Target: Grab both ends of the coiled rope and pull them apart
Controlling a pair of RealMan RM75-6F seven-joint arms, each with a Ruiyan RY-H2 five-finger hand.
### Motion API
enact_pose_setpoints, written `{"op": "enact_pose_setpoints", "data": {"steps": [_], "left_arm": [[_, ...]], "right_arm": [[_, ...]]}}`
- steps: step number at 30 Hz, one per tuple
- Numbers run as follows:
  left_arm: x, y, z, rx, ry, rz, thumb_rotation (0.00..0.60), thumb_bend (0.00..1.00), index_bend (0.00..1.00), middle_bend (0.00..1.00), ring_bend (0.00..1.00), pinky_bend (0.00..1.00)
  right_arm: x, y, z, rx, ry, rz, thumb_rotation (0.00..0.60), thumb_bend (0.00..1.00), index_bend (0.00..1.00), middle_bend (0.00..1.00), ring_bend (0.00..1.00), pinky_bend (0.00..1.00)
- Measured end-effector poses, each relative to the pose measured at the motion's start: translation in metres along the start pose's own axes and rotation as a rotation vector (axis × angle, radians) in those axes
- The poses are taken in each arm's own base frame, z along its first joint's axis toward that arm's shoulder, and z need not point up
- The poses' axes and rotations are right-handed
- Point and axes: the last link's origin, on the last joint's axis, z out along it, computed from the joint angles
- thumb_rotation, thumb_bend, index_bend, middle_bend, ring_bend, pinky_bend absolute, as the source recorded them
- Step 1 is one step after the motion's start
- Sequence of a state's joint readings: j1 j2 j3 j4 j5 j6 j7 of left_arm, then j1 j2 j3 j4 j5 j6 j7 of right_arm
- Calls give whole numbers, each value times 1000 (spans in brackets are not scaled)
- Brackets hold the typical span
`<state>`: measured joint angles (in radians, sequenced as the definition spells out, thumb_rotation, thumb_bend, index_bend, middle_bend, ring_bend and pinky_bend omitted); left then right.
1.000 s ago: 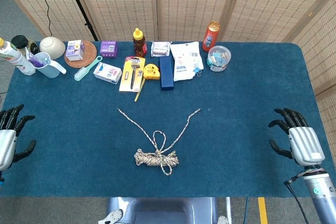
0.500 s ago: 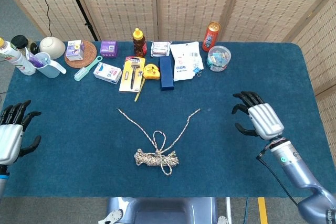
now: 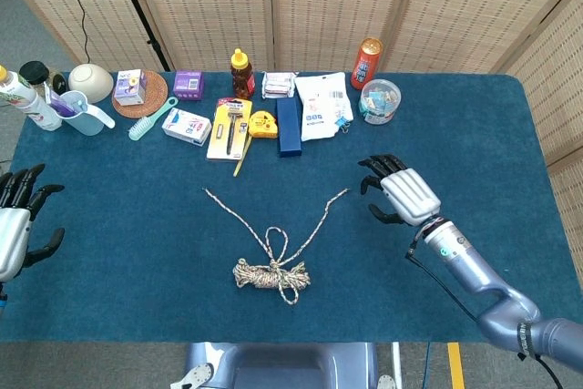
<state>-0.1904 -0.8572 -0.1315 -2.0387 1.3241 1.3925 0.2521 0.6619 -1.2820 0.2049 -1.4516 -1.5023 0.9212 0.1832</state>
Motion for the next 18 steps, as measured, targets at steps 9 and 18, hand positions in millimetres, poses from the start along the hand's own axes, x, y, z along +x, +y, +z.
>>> {"op": "enact_pose_setpoints", "data": {"steps": [9, 18], "left_arm": [[-1, 0, -1, 1, -8, -5, 600, 327, 234, 61, 24, 0], [-5, -4, -2, 19, -24, -7, 600, 327, 231, 61, 24, 0]], "right_arm": [[-17, -3, 20, 8, -44, 8, 600, 446, 455, 170, 84, 77], [-37, -7, 50, 17, -77, -15, 600, 447, 451, 173, 83, 67]]}}
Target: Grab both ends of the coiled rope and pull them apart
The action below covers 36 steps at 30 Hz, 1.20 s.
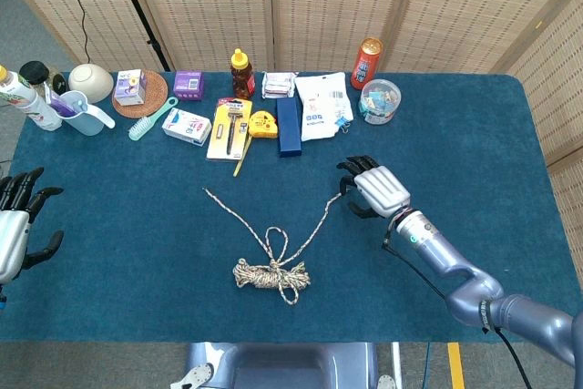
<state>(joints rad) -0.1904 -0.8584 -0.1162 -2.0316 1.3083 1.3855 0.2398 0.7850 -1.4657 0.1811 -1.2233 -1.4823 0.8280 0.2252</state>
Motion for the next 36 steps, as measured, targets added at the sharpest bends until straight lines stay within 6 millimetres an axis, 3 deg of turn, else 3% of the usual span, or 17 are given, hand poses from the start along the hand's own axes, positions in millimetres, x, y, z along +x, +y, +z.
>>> {"op": "enact_pose_setpoints", "data": {"steps": [19, 36], "left_arm": [[1, -16, -9, 55, -14, 10, 600, 327, 230, 61, 25, 0], [3, -18, -12, 65, -17, 11, 600, 326, 228, 61, 24, 0]], "right_arm": [[-26, -8, 37, 24, -23, -59, 600, 447, 469, 183, 73, 39], [-42, -3, 46, 24, -43, -99, 600, 449, 475, 185, 73, 32]]}}
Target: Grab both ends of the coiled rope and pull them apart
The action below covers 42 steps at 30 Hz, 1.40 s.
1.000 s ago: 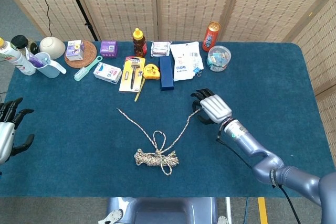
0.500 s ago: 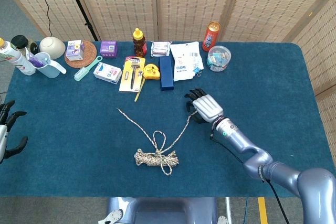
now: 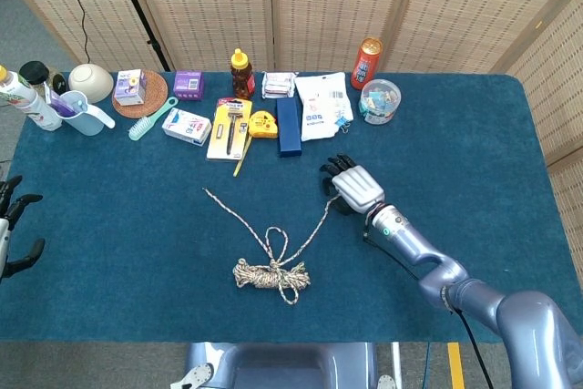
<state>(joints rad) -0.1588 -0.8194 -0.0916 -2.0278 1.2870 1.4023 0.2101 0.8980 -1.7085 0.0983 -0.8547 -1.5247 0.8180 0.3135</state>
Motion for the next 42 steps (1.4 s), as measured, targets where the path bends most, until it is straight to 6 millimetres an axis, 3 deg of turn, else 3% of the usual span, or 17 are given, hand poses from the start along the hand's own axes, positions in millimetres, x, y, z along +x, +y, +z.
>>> {"op": "enact_pose_setpoints", "data": {"steps": [42], "left_arm": [[0, -5, -2, 12, 6, -5, 600, 327, 223, 61, 22, 0]], "right_arm": [[-14, -1, 4, -8, -33, -5, 600, 449, 548, 244, 91, 28]]}}
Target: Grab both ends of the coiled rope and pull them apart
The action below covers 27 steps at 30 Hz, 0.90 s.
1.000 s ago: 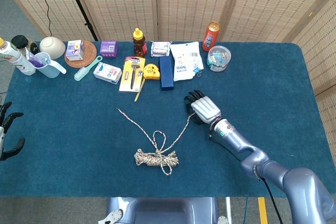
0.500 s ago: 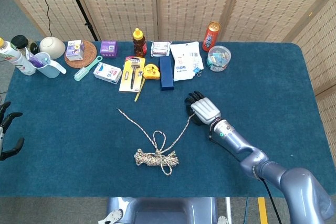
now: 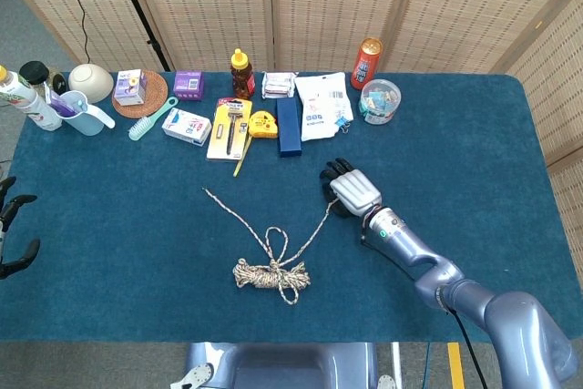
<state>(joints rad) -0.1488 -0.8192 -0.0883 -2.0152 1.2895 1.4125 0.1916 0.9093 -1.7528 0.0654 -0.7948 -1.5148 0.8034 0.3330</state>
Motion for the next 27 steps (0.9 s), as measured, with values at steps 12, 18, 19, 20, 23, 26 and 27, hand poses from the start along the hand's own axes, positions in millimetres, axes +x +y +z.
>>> {"op": "enact_pose_setpoints", "data": {"steps": [12, 18, 19, 20, 23, 26, 27], "left_arm": [[0, 1, 0, -4, 3, 3, 600, 326, 223, 61, 21, 0], [1, 1, 0, -4, 4, 3, 600, 326, 222, 61, 21, 0], [1, 1, 0, -6, 3, 4, 600, 327, 222, 61, 21, 0], [0, 1, 1, -9, 1, 4, 600, 327, 222, 61, 21, 0], [-1, 4, 2, -24, -7, 7, 600, 326, 222, 61, 21, 0], [-3, 10, 6, -60, -16, 16, 600, 327, 225, 61, 24, 0], [-4, 12, 7, -73, -19, 20, 600, 327, 228, 61, 27, 0]], "right_arm": [[3, -5, 1, 10, 3, 8, 600, 449, 566, 261, 106, 31], [3, -6, 1, 9, 7, 15, 600, 449, 584, 281, 123, 39], [4, -6, 0, 9, 10, 17, 600, 449, 587, 284, 126, 40], [5, -6, 0, 10, 12, 19, 600, 449, 590, 287, 128, 42], [7, -6, -2, 12, 22, 27, 600, 449, 595, 293, 132, 46], [12, -7, -5, 17, 41, 40, 600, 449, 600, 299, 135, 46], [13, -8, -7, 20, 47, 45, 600, 449, 602, 301, 136, 46]]}}
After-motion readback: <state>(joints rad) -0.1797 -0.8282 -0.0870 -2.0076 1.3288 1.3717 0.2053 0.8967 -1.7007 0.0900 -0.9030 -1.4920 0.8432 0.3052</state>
